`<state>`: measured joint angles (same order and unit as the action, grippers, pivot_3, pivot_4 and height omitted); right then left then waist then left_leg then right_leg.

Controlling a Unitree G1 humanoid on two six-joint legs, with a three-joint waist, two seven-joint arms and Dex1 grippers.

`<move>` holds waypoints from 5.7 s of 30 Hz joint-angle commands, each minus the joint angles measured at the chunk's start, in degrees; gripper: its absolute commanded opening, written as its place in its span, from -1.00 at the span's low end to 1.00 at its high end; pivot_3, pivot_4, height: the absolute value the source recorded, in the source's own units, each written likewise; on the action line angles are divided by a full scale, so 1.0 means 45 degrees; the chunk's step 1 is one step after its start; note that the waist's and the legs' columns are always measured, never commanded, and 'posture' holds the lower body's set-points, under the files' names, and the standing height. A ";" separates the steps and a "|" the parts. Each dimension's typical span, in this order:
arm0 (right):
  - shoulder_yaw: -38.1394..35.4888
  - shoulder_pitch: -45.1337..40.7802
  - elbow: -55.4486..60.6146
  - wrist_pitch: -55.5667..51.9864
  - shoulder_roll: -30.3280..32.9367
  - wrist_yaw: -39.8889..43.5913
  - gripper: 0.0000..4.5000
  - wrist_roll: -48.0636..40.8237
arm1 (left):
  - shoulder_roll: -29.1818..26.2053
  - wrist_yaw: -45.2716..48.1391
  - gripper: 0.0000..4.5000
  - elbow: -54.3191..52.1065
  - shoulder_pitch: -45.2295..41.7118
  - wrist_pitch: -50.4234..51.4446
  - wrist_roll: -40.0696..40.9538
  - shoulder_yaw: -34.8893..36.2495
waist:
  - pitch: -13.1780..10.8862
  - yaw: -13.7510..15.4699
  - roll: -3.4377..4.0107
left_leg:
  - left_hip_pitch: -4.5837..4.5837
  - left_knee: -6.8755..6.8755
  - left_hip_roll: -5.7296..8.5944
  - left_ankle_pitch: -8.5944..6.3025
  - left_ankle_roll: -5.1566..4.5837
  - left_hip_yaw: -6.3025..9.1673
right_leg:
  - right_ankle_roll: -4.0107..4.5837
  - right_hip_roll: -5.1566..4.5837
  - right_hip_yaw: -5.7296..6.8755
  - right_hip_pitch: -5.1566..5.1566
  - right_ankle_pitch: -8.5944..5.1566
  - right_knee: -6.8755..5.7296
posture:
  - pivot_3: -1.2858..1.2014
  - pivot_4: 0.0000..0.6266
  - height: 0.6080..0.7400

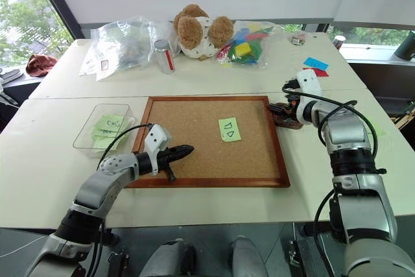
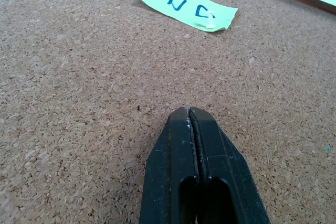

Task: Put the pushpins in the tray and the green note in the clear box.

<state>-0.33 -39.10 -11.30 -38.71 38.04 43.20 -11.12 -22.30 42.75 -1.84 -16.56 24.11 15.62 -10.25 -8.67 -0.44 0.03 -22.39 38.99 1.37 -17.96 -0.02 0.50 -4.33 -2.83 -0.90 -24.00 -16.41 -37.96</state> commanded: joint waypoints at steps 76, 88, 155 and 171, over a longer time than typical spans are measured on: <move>0.1200 0.0961 0.7817 -0.3741 -0.0680 -0.0323 -1.00 -0.2894 | 0.0666 0.0007 0.21 0.0661 -0.2253 0.4232 0.4250 0.3434 | -0.0018 -0.0055 -0.0029 | -0.0033 -0.0006 0.0000 -0.0003 -0.0004 0.0005 | 0.0001 -0.0006 0.0005 -0.0042 0.0000 0.0010 | 0.03 -0.52 1.00; 0.1886 0.0714 0.8702 -0.3324 -0.0299 0.0206 -1.00 -0.2987 | 0.3131 -0.2497 0.99 0.3646 -0.5401 0.8348 0.7922 0.6133 | -0.0024 -0.0037 -0.0039 | -0.0130 0.0030 0.0010 0.0004 0.0009 0.0019 | -0.0008 0.0008 0.0022 -0.0115 0.0004 0.0013 | 0.03 -0.52 1.00; 0.0648 -0.0133 0.7946 -0.2874 0.0663 -0.0628 -1.00 -0.2402 | 0.4636 -0.5446 -1.00 0.4006 -0.5368 0.8859 0.9929 0.7038 | -0.0024 -0.0017 -0.0040 | -0.0129 0.0031 0.0014 0.0059 0.0104 0.0019 | -0.0008 0.0009 0.0017 -0.0117 0.0005 0.0008 | 0.03 -0.52 1.00; -0.0528 -0.1676 -0.4025 0.1034 0.0351 -0.1888 -1.00 -0.0154 | 0.4921 -0.6419 -1.00 0.3055 -0.5231 0.9048 1.1005 0.7593 | -0.0024 -0.0070 -0.0040 | -0.0118 0.0031 0.0017 0.0065 0.0112 -0.0005 | -0.0010 0.0020 -0.0003 -0.0120 0.0006 -0.0011 | 0.03 -0.52 1.00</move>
<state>-1.73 -45.28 -26.78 -36.88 39.93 34.21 -12.47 -0.26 13.99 14.19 -40.12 64.78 63.39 23.71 -8.78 -0.75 -0.15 -22.91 39.13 1.45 -17.67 0.49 0.47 -4.37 -2.74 -0.92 -24.53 -16.39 -38.02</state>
